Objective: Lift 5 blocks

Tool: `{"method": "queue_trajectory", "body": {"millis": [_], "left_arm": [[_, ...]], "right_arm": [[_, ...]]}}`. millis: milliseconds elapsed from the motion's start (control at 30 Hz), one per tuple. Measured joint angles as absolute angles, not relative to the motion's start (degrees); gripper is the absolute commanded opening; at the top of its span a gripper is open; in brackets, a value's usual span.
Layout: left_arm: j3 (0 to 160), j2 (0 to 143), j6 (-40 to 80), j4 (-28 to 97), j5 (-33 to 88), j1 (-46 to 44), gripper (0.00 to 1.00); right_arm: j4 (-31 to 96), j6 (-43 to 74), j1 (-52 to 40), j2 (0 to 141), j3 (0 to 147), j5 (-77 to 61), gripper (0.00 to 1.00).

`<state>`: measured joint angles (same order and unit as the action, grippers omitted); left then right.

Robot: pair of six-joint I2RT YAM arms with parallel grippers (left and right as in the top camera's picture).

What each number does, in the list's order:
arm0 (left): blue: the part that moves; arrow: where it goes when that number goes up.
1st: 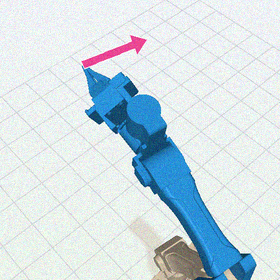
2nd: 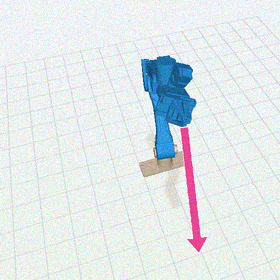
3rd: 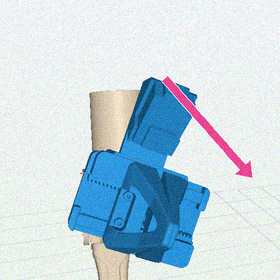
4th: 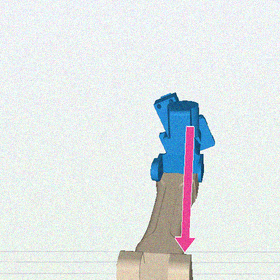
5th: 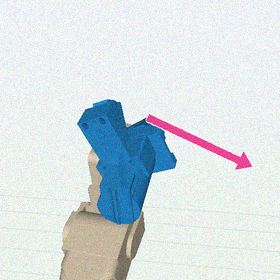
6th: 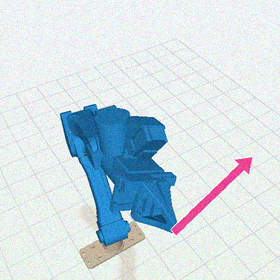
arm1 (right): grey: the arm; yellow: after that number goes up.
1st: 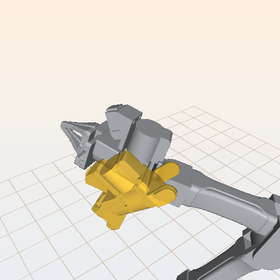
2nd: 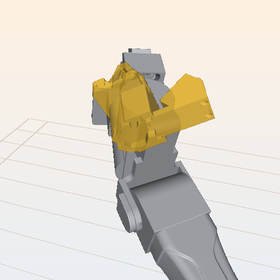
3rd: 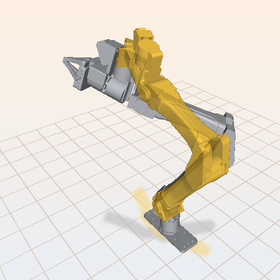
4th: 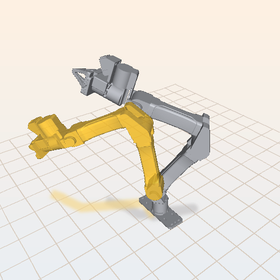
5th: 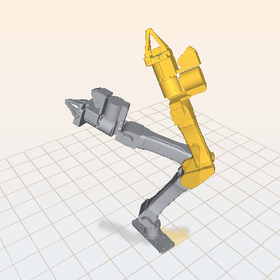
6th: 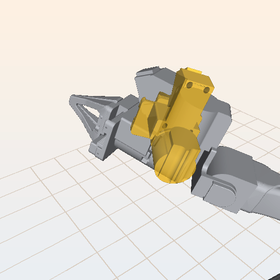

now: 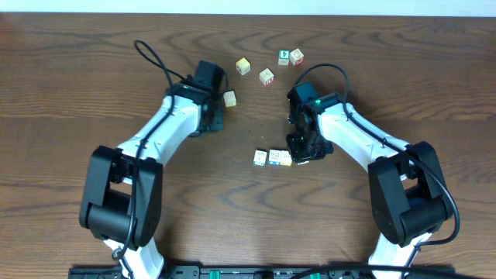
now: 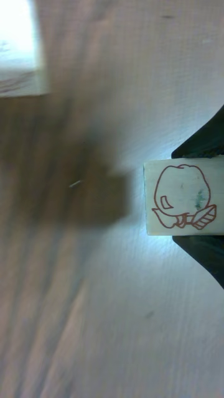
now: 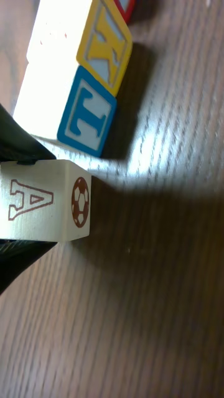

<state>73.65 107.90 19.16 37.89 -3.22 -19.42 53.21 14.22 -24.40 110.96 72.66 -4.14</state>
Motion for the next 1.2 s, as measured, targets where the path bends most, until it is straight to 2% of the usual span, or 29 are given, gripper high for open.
{"method": "queue_trajectory", "body": {"millis": [300, 600, 733, 800, 867, 967, 1067, 1200], "left_arm": [[72.58, 107.9, 18.98, 39.11, -2.0, -26.3, 0.08], [72.53, 107.9, 18.96, 38.98, -1.85, -26.83, 0.08], [71.94, 107.9, 18.98, 38.68, -1.85, -26.85, 0.08], [71.09, 107.9, 19.03, 38.65, -1.83, -26.85, 0.08], [69.8, 107.9, 19.07, 38.52, -1.65, -26.85, 0.08], [67.9, 107.59, 19.38, 37.65, -1.13, -26.85, 0.08], [66.17, 106.65, 19.51, 35.46, 0.21, -26.79, 0.08], [64.84, 105.95, 20.18, 33.52, 1.67, -27.4, 0.08]], "right_arm": [[53.39, 14.06, -24.4, 110.96, 72.58, -1.52, 0.36], [53.3, 14.06, -24.4, 110.96, 72.9, -1.39, 0.44], [53.17, 14.06, -24.4, 110.96, 75.13, -1.26, 0.45], [52.69, 14.06, -24.34, 110.96, 76.29, -1.26, 0.38], [52.21, 13.8, -24.21, 110.96, 77.3, -1.26, 0.21], [51.83, 14.02, -23.46, 110.96, 78.48, -1.02, 0.08], [51.94, 14.04, -21.61, 110.96, 79.48, -0.84, 0.02], [53.82, 13.87, -17.56, 110.96, 79.79, -0.58, 0.01]]}}
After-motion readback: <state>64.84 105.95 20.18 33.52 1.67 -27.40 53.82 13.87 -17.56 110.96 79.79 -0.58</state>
